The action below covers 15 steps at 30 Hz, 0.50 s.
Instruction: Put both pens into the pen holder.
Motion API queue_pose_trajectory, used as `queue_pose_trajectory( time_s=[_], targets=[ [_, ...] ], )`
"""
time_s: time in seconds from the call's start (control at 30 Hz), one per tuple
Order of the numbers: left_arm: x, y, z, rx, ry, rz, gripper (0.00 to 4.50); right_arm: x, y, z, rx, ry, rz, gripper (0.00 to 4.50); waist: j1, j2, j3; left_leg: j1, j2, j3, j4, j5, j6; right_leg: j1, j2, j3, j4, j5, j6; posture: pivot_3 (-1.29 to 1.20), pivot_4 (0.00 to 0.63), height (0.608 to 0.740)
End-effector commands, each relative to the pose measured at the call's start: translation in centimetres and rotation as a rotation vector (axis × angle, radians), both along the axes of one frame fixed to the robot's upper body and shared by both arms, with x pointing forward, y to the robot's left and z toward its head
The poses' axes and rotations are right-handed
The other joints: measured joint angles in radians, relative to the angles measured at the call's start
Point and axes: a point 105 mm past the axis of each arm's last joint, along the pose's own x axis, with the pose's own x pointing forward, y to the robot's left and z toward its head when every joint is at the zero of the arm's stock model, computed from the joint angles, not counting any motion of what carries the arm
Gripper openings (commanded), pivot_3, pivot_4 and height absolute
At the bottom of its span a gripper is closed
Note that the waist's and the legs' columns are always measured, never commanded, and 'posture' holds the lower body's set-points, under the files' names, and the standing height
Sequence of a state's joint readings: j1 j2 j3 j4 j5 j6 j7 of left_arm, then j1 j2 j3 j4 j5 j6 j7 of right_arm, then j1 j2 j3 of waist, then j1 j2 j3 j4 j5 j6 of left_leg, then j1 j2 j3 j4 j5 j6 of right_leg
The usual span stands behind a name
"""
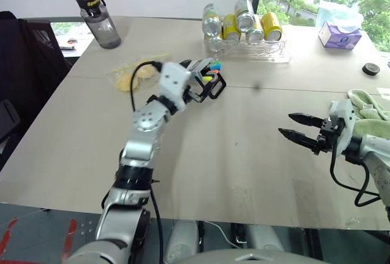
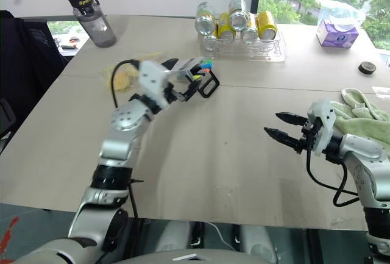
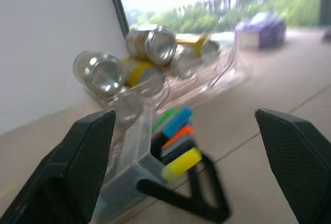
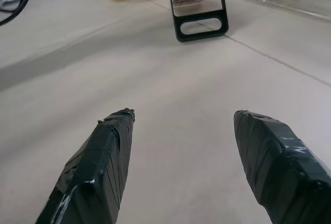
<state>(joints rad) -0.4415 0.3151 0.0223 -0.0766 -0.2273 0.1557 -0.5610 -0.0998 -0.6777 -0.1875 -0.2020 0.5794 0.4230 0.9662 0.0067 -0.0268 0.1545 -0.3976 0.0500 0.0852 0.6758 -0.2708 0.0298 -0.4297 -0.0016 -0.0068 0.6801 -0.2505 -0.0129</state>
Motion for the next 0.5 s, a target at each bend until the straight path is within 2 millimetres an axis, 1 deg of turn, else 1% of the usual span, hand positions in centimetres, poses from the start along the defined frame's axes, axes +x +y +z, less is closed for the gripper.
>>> queue_pose_trajectory(
  time_s=[0.03,0.07,0.13,0.2,0.3,0.37,0.4,0.5],
  targets=[
    [-3.2,1.8,-2.1,-0.025,0.124,-0.075,4.47,-1.0,-0.9,-0.6,-0.048,-0.043,-0.042,3.29,0.0,0.002,-0.001,0.002,0.0,0.0,0.0,0.0,0.0,0.002,0.0,0.0,0.0,0.0,0.0,0.0,0.15,0.74],
    [-3.8,2.3,-2.8,-0.025,0.162,-0.075,4.47,-1.2,-1.3,-1.3,-0.072,-0.037,-0.055,3.29,0.0,0.002,-0.001,0.002,0.0,0.0,0.0,0.0,0.0,0.002,0.0,0.0,0.0,0.0,0.0,0.0,0.15,0.74],
    [-5.3,3.8,-5.4,0.028,0.255,-0.057,4.47,-2.0,-2.0,-3.0,-0.106,-0.02,-0.069,3.29,0.001,0.002,-0.001,0.002,0.0,-0.001,0.0,0.0,0.0,0.003,0.0,-0.001,0.0,0.0,0.0,0.0,0.15,0.74],
    [-6.7,5.1,-7.7,0.054,0.357,-0.042,4.47,-2.3,-2.7,-3.8,-0.094,-0.011,-0.1,3.29,0.002,0.002,-0.001,0.004,0.0,-0.001,0.0,-0.002,0.003,0.004,0.0,-0.001,0.0,-0.001,0.001,0.0,0.15,0.74],
    [-8.0,5.9,-9.7,0.106,0.43,-0.038,4.47,-2.3,-3.3,-4.5,-0.106,-0.02,-0.13,3.29,0.004,0.002,0.0,0.012,-0.001,0.0,0.0,-0.003,0.005,0.012,0.0,0.0,-0.001,-0.003,0.003,0.0,0.15,0.74],
    [-8.6,6.4,-10.5,0.132,0.456,-0.04,4.47,-2.4,-3.4,-5.0,-0.126,-0.034,-0.134,3.29,0.004,0.002,0.0,0.019,-0.001,0.0,0.0,-0.003,0.005,0.018,0.0,0.0,-0.001,-0.003,0.003,0.0,0.15,0.74],
    [-8.7,6.5,-10.7,0.14,0.461,-0.043,4.47,-2.4,-3.4,-5.0,-0.127,-0.044,-0.132,3.29,0.005,0.002,0.0,0.019,0.0,0.0,0.0,-0.003,0.005,0.018,0.0,0.0,-0.001,-0.004,0.001,0.0,0.15,0.74],
    [-8.5,6.7,-10.5,0.157,0.446,-0.045,4.47,-2.4,-3.4,-5.0,-0.12,-0.061,-0.133,3.29,0.006,0.002,0.0,0.019,0.0,-0.001,0.0,-0.003,0.005,0.018,0.0,0.0,0.0,-0.004,0.002,0.0,0.15,0.74]
  ],
)
